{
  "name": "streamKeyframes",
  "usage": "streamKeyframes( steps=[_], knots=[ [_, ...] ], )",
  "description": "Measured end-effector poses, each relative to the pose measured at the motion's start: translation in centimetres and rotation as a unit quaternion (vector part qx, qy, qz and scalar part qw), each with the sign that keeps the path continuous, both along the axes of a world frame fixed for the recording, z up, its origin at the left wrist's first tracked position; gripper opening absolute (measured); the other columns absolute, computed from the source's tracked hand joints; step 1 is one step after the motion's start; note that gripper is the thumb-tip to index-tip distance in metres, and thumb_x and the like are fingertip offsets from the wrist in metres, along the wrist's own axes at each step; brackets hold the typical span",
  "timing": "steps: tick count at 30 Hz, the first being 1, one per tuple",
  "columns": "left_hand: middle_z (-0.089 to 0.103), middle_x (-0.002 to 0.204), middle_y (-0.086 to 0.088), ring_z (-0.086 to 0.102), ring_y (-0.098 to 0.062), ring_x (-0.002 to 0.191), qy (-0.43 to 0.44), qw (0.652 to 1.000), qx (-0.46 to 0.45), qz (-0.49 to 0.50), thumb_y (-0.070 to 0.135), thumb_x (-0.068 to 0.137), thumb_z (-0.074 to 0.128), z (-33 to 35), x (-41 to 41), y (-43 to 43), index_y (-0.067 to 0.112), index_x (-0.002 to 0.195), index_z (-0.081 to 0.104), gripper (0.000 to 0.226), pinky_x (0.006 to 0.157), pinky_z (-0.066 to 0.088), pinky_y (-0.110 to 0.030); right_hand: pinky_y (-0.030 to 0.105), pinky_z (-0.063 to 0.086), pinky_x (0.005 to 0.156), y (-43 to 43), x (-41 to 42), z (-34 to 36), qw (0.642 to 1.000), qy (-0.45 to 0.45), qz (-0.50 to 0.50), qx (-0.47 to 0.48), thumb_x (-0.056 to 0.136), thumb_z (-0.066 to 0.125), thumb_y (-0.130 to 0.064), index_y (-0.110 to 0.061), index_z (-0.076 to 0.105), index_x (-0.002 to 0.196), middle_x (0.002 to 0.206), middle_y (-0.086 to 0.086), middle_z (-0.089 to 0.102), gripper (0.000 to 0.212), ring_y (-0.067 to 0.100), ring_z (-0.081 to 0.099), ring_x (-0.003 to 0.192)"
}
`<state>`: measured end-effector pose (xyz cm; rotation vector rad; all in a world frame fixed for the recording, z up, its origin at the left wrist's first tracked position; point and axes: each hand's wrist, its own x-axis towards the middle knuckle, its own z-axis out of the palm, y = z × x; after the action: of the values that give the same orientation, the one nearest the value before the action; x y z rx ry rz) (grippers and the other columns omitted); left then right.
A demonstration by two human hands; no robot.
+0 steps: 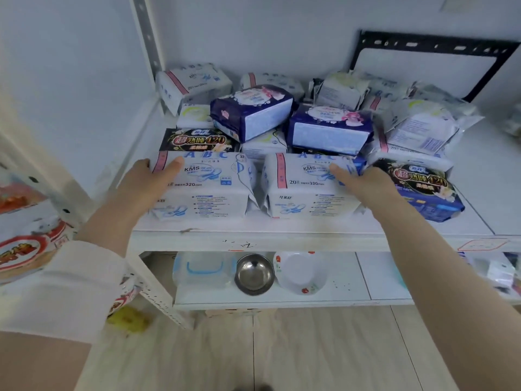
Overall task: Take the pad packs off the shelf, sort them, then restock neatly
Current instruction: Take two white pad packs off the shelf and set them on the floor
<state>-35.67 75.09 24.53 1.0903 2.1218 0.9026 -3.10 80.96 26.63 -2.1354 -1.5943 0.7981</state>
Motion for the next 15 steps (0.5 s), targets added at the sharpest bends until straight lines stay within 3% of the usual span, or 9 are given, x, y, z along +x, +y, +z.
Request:
streamKeyframes(
  steps=[2, 4, 6, 8, 10, 12, 15],
  knots=[
    [0.053, 0.124, -0.008, 0.051, -0.031, 0.111, -0.012, 1.0, -0.022, -0.002, 0.065, 0.082, 0.048, 0.2, -0.6, 0.5, 0.01, 0.13, 0.046, 0.073, 0.091, 0.038, -0.039, 0.037, 0.046, 0.066, 0.2, 0.0, -0.2, 0.999, 0.042, -0.014, -0.018, 0.078, 0.057, -0.061, -0.006, 0.045, 0.071, 0.07, 0.013, 0.048, 0.057, 0.037, 0.062, 0.077],
    [0.056, 0.123, -0.009, 0.054, -0.03, 0.106, -0.036, 0.998, -0.045, -0.002, 0.069, 0.079, 0.048, 0.5, -1.2, 0.7, 0.012, 0.13, 0.047, 0.077, 0.087, 0.04, -0.038, 0.041, 0.054, 0.078, 0.4, 0.3, -0.5, 0.996, 0.075, -0.025, -0.034, 0.073, 0.061, -0.063, -0.002, 0.051, 0.101, 0.097, 0.015, 0.057, 0.068, 0.036, 0.064, 0.084],
    [0.061, 0.116, -0.011, 0.059, -0.032, 0.1, -0.058, 0.996, -0.071, -0.008, 0.074, 0.073, 0.052, 0.5, -1.7, 0.7, 0.014, 0.124, 0.052, 0.079, 0.087, 0.046, -0.039, 0.04, 0.055, 0.076, 0.6, 0.4, -0.7, 0.991, 0.111, -0.031, -0.062, 0.065, 0.064, -0.07, -0.006, 0.047, 0.12, 0.115, 0.013, 0.058, 0.085, 0.033, 0.065, 0.08],
    [0.065, 0.111, -0.014, 0.062, -0.037, 0.096, -0.081, 0.992, -0.089, -0.024, 0.078, 0.064, 0.058, 0.7, -1.8, 0.5, 0.013, 0.123, 0.053, 0.088, 0.088, 0.05, -0.048, 0.036, 0.052, 0.072, 0.7, 0.5, -1.0, 0.986, 0.14, -0.041, -0.085, 0.056, 0.065, -0.075, -0.008, 0.049, 0.12, 0.117, 0.013, 0.059, 0.093, 0.03, 0.063, 0.07],
    [0.068, 0.103, -0.018, 0.064, -0.041, 0.094, -0.126, 0.987, -0.09, -0.038, 0.076, 0.055, 0.067, 0.8, -1.7, 0.6, 0.009, 0.119, 0.056, 0.093, 0.088, 0.05, -0.051, 0.037, 0.052, 0.079, 0.8, 0.6, -1.1, 0.98, 0.162, -0.044, -0.106, 0.054, 0.067, -0.074, -0.008, 0.055, 0.116, 0.108, 0.013, 0.061, 0.092, 0.029, 0.061, 0.068],
    [0.071, 0.098, -0.017, 0.066, -0.038, 0.093, -0.187, 0.978, -0.084, -0.046, 0.066, 0.05, 0.074, 0.9, -1.5, 0.7, 0.008, 0.112, 0.061, 0.087, 0.09, 0.049, -0.052, 0.04, 0.052, 0.086, 0.9, 0.7, -1.2, 0.974, 0.182, -0.047, -0.124, 0.05, 0.071, -0.072, -0.009, 0.058, 0.112, 0.103, 0.012, 0.065, 0.09, 0.029, 0.064, 0.077],
    [0.07, 0.103, -0.016, 0.066, -0.035, 0.097, -0.252, 0.963, -0.084, -0.047, 0.056, 0.046, 0.079, 0.8, -1.6, 0.7, 0.01, 0.109, 0.065, 0.079, 0.094, 0.047, -0.052, 0.038, 0.053, 0.083, 1.0, 0.7, -1.3, 0.968, 0.211, -0.043, -0.13, 0.058, 0.074, -0.064, -0.013, 0.059, 0.111, 0.101, 0.009, 0.067, 0.075, 0.028, 0.064, 0.087]
  ],
)
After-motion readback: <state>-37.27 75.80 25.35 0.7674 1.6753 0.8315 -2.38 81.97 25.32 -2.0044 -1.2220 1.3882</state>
